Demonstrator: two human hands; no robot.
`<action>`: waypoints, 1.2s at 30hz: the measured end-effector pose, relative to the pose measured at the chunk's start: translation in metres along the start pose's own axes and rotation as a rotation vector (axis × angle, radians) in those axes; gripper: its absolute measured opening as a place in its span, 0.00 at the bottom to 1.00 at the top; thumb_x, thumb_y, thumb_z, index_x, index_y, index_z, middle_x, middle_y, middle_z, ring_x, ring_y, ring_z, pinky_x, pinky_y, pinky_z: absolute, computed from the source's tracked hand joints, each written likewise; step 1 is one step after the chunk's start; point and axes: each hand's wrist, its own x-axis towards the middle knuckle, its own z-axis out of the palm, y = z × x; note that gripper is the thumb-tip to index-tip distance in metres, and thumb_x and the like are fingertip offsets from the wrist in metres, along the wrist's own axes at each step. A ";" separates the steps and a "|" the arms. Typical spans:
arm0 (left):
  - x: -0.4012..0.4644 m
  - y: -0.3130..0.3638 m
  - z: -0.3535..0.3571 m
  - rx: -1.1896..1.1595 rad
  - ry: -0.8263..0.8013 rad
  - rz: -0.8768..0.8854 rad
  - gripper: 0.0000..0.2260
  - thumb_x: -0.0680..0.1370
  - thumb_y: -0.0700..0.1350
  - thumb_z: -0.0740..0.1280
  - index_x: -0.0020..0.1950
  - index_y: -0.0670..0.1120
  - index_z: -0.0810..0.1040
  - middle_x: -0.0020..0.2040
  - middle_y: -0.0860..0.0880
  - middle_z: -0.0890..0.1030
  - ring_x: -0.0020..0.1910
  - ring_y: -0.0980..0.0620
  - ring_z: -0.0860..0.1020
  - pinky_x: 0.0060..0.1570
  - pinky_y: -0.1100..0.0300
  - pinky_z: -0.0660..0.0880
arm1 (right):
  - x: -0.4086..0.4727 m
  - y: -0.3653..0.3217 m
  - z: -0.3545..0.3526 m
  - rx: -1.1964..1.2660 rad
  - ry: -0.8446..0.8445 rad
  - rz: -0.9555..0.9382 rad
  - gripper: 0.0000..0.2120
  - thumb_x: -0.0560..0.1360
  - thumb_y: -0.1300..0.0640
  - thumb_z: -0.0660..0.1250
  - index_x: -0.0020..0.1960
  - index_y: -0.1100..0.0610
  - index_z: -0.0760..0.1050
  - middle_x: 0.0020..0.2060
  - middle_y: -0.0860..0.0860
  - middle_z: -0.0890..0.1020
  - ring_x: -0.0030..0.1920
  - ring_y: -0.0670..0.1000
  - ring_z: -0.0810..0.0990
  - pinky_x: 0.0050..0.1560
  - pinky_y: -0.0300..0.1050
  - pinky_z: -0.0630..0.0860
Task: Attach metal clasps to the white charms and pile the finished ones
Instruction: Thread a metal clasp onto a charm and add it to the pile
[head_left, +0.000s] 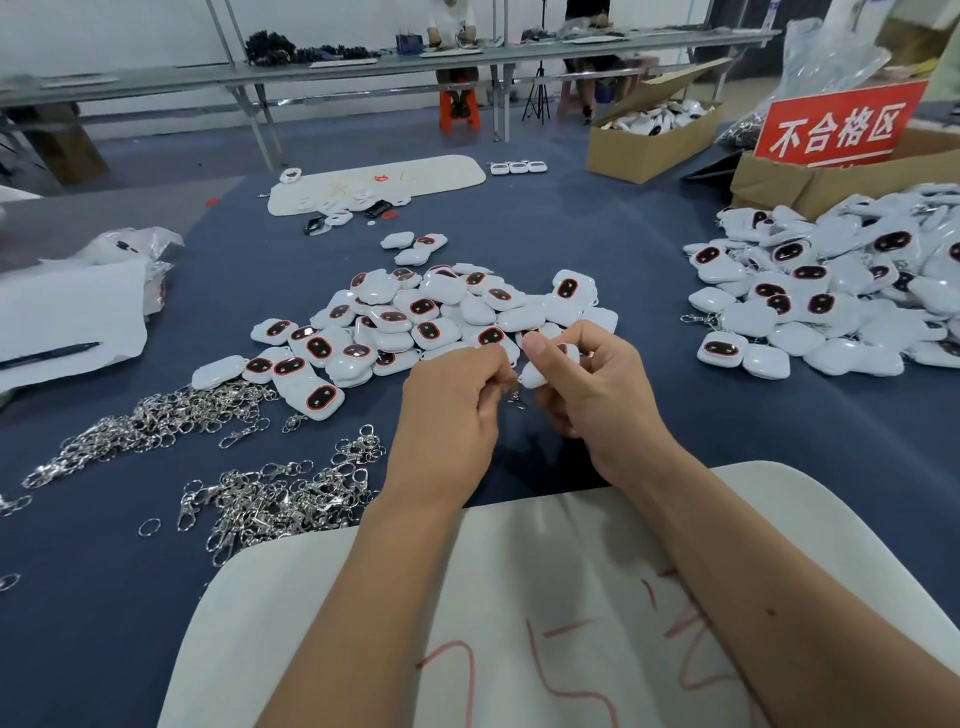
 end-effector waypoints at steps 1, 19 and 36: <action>0.000 -0.001 -0.001 0.013 -0.032 0.019 0.08 0.73 0.35 0.65 0.42 0.45 0.81 0.39 0.53 0.82 0.42 0.50 0.79 0.45 0.49 0.76 | 0.000 0.000 0.000 -0.014 0.007 0.000 0.20 0.71 0.43 0.78 0.39 0.55 0.72 0.25 0.46 0.74 0.24 0.47 0.72 0.24 0.36 0.63; 0.000 0.012 0.015 -0.847 0.151 -0.564 0.04 0.77 0.35 0.73 0.46 0.43 0.82 0.37 0.44 0.85 0.37 0.53 0.82 0.41 0.64 0.78 | 0.000 -0.005 0.002 0.158 -0.026 0.029 0.24 0.73 0.39 0.68 0.48 0.62 0.73 0.27 0.49 0.78 0.24 0.44 0.67 0.24 0.37 0.66; 0.003 -0.002 -0.001 -0.010 -0.027 0.074 0.06 0.75 0.33 0.69 0.44 0.43 0.82 0.40 0.50 0.82 0.42 0.49 0.79 0.46 0.47 0.76 | 0.002 0.004 0.002 0.052 0.084 0.014 0.22 0.76 0.44 0.76 0.42 0.61 0.73 0.29 0.56 0.78 0.24 0.48 0.70 0.22 0.41 0.69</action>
